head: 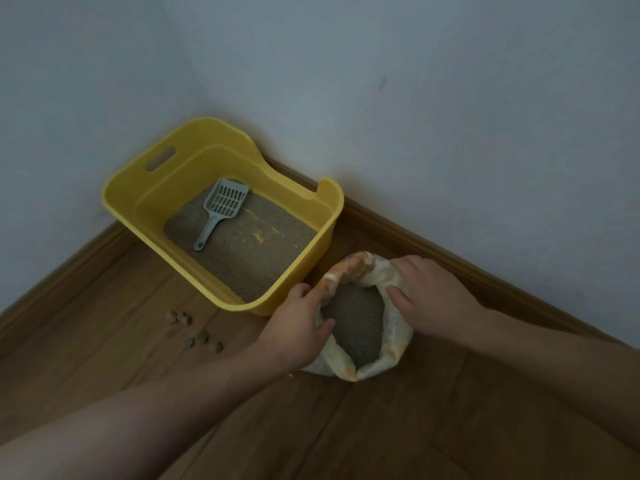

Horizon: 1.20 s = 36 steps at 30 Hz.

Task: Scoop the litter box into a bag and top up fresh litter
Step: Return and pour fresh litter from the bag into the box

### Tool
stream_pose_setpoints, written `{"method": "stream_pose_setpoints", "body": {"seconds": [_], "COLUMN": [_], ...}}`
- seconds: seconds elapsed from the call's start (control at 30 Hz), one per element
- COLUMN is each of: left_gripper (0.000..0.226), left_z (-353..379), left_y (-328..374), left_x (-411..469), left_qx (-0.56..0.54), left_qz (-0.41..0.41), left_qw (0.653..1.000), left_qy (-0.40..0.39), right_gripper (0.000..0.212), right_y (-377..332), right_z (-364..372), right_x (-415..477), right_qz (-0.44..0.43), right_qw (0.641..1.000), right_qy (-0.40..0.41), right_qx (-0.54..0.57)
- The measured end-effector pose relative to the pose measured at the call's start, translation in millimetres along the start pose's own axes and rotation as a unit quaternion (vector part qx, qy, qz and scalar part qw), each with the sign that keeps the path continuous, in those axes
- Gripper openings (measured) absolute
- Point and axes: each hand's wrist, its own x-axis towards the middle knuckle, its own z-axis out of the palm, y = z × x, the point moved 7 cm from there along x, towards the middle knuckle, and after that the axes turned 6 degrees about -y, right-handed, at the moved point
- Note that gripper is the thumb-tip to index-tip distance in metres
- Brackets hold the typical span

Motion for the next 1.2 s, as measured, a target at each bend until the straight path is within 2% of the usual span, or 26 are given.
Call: {"method": "stream_pose_setpoints", "body": {"seconds": [0.23, 0.57, 0.7, 1.2], "left_gripper": [0.045, 0.055, 0.059, 0.053], "left_z": [6, 11, 12, -23], "left_y": [-3, -7, -4, 1], "left_x": [6, 1, 4, -31], "left_qx": [-0.017, -0.038, -0.078, -0.118], "left_qz": [-0.028, -0.109, -0.134, -0.089], "left_qw": [0.999, 0.990, 0.986, 0.989], "left_qy": [-0.007, -0.076, -0.061, -0.021], "right_gripper": [0.054, 0.055, 0.053, 0.046], "right_y": [10, 25, 29, -6], "right_z": [15, 30, 30, -28], "right_x": [1, 5, 6, -26], "right_qz": [-0.004, 0.005, 0.013, 0.000], "right_qw": [0.997, 0.979, 0.963, 0.978], "right_qy": [-0.013, -0.024, -0.001, 0.078], "right_qx": [0.070, 0.200, 0.269, 0.193]}}
